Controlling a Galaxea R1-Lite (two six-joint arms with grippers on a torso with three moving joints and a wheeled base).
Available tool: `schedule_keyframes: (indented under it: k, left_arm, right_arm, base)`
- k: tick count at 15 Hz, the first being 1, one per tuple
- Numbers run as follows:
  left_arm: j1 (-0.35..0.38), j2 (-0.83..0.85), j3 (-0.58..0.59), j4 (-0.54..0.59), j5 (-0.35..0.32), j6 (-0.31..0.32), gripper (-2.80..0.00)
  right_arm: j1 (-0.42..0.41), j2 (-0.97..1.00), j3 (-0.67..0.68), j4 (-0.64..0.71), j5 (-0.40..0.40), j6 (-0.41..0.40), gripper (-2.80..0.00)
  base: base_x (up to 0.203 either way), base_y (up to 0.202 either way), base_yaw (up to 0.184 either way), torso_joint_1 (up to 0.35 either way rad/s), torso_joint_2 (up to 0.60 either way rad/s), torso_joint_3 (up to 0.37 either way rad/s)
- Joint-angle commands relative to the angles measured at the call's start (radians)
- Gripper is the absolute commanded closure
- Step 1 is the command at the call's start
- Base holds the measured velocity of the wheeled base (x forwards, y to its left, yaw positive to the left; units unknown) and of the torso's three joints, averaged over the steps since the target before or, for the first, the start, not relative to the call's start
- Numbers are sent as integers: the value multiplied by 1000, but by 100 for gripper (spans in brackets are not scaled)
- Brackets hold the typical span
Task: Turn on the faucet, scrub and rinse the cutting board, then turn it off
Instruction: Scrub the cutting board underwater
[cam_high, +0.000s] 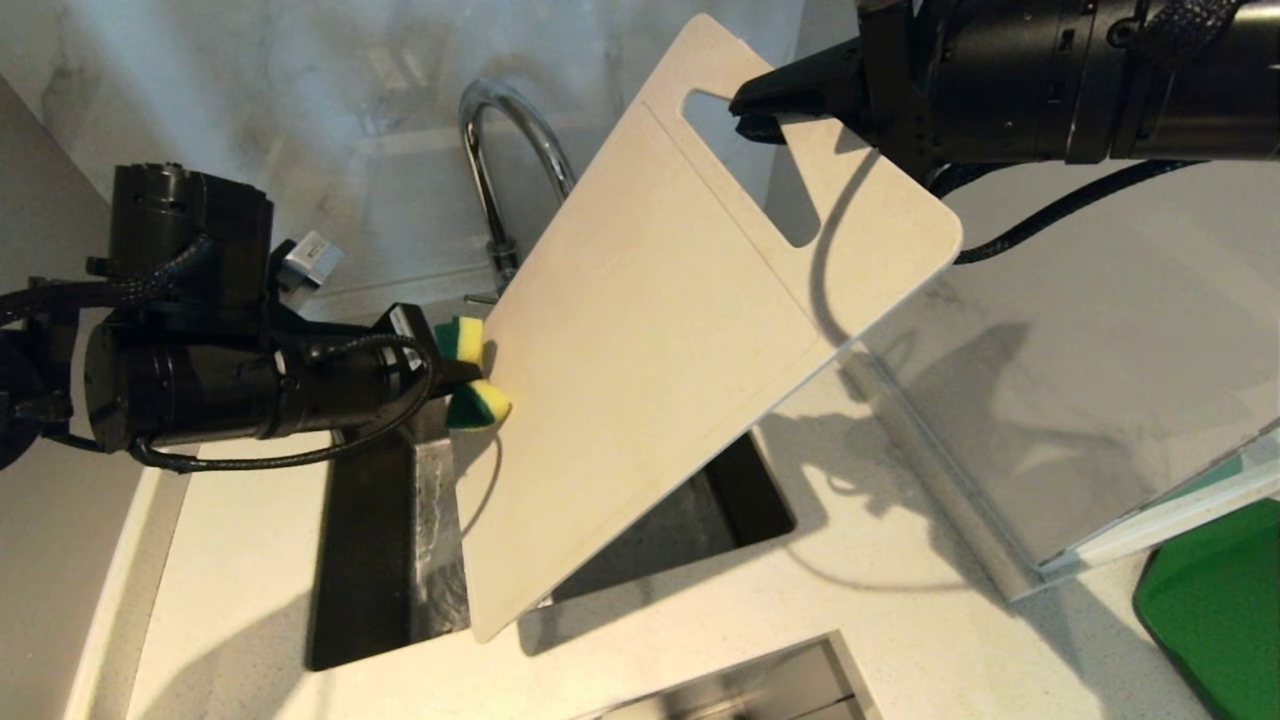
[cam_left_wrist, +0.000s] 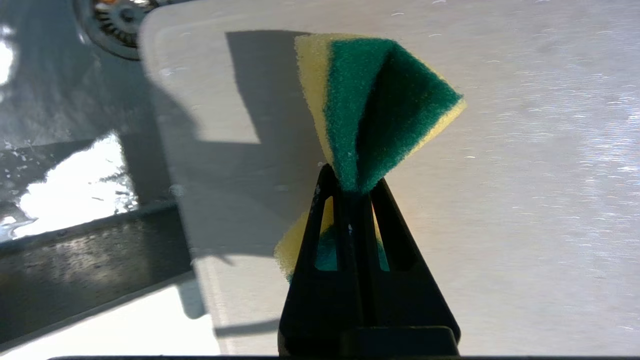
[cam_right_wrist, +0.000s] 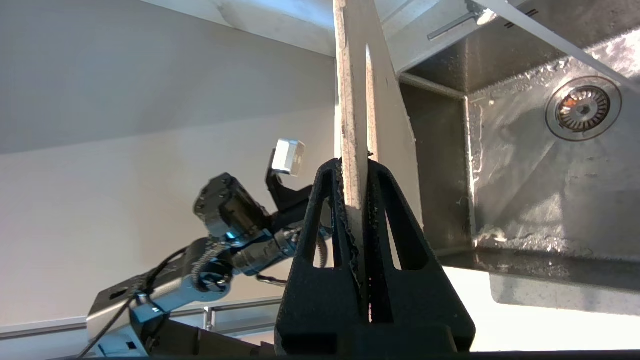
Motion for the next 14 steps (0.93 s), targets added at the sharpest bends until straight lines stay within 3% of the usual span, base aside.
schedule_keyframes:
  k: [1,3,8,11,14]
  left_arm:
    - [22,-42,67,-13,-2,-5,0]
    - [45,-64,116,-15,-11,-4,0]
    - [117,-95,148,-16,-111,-10,0]
    - [98,-60,-15,25,-117,-42,0]
    - [55,44,-260,172,-119,-83,0]
  right_arm:
    - [1,-2,3,1,3,5,0]
    - [1,-2,3,1,3,6,0]
    - [1,-7,5,1,3,6,0]
    - [1,-7,5,1,3,5,0]
    - [1,-7,6,1,3,5,0]
  base:
    - [0,0,0,0,0,0]
    - [0,0,0,0,0,0]
    - [0,0,0,0,0,0]
    - [0,0,0,0,0,0]
    - [0,0,0,0,0,0]
